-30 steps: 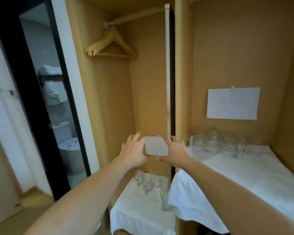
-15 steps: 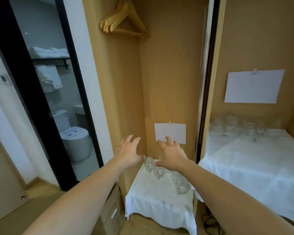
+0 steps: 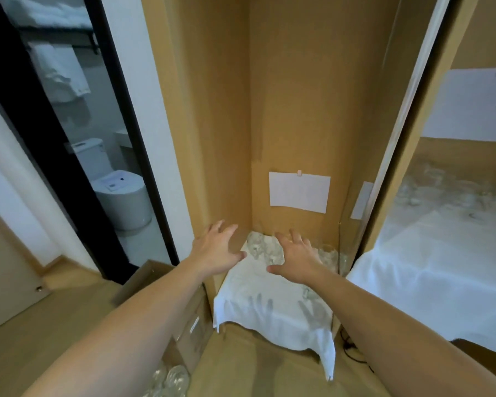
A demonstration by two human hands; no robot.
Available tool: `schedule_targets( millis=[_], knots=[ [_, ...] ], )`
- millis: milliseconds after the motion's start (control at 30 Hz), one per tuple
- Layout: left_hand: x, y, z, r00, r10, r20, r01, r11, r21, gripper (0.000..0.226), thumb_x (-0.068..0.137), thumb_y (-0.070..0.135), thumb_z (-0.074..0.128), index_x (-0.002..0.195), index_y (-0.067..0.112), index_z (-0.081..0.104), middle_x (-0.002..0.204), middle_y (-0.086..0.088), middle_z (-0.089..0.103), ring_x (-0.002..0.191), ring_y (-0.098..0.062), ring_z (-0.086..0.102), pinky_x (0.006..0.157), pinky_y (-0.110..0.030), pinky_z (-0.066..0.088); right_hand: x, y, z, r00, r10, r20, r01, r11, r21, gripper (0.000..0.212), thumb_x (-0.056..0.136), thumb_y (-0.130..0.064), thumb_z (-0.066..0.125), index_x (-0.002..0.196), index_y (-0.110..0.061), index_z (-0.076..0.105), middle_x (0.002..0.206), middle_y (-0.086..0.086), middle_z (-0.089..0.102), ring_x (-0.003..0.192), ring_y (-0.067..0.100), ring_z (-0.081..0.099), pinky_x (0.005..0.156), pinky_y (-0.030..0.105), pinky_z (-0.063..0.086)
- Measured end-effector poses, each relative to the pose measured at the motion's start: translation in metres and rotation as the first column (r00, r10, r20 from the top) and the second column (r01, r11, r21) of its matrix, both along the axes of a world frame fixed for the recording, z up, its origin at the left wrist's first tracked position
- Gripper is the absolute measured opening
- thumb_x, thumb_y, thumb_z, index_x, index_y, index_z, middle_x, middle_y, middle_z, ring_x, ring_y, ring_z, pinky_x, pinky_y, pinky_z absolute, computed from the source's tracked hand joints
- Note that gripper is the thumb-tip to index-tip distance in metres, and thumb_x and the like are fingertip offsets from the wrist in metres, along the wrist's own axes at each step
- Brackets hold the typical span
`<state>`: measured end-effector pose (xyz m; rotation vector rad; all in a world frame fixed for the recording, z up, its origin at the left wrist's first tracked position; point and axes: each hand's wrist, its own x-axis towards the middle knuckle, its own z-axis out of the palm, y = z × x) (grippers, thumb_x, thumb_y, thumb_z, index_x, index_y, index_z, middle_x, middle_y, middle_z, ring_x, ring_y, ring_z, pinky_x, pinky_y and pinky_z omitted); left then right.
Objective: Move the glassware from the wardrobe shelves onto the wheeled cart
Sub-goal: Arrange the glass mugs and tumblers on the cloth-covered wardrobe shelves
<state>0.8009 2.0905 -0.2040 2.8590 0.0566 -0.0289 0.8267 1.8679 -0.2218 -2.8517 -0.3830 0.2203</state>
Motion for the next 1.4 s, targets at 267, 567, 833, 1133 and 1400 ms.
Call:
schedule_targets(
  millis=[267,567,833,1133,1400],
  knots=[
    [0.062,0.002,-0.048,0.987,-0.033,-0.160,0.030,0.999,-0.024,0.084,0.089,0.064,0.060,0.158,0.035,0.022,0.169,-0.003,0.013,0.154,-0.028,0.010,0.120,-0.052,0.025,0.059,0.020,-0.066,0.984,-0.051,-0.170,0.052,0.999,0.003,0.094,0.085,-0.062,0.067,0.158,-0.032,0.016,0.166,0.008,0.011,0.146,0.037,0.024,0.111,0.049,0.039],
    [0.136,-0.007,-0.096,0.963,-0.059,-0.265,0.035,0.995,-0.095,0.082,0.091,0.061,0.059,0.159,0.031,0.024,0.168,-0.005,0.015,0.153,-0.028,0.013,0.120,-0.048,0.026,0.107,0.015,-0.112,0.956,-0.132,-0.261,0.141,0.990,0.018,0.089,0.088,-0.058,0.065,0.159,-0.031,0.018,0.165,0.009,0.016,0.146,0.035,0.026,0.114,0.047,0.036],
    [0.190,-0.037,-0.148,0.932,-0.138,-0.335,0.081,0.981,-0.179,0.081,0.090,0.058,0.061,0.158,0.032,0.025,0.168,-0.003,0.016,0.153,-0.026,0.014,0.119,-0.045,0.029,0.140,-0.012,-0.156,0.900,-0.259,-0.351,0.280,0.960,0.008,0.088,0.090,-0.055,0.066,0.159,-0.027,0.019,0.164,0.011,0.017,0.146,0.037,0.025,0.117,0.046,0.032],
    [0.247,-0.060,-0.212,0.863,-0.268,-0.428,0.140,0.941,-0.307,0.082,0.091,0.056,0.063,0.158,0.026,0.028,0.165,-0.006,0.024,0.151,-0.028,0.022,0.118,-0.044,0.032,0.155,-0.025,-0.213,0.733,-0.475,-0.487,0.528,0.849,-0.034,0.085,0.088,-0.050,0.070,0.157,-0.027,0.025,0.164,0.006,0.020,0.144,0.030,0.032,0.112,0.039,0.039],
    [0.283,-0.069,-0.270,0.822,-0.321,-0.470,0.155,0.920,-0.359,0.083,0.093,0.052,0.063,0.160,0.025,0.022,0.165,-0.007,0.024,0.151,-0.028,0.022,0.120,-0.038,0.027,0.166,-0.024,-0.265,0.597,-0.588,-0.546,0.664,0.744,-0.076,0.087,0.091,-0.054,0.066,0.159,-0.021,0.022,0.159,0.010,0.031,0.142,0.031,0.038,0.111,0.039,0.040]
  ],
)
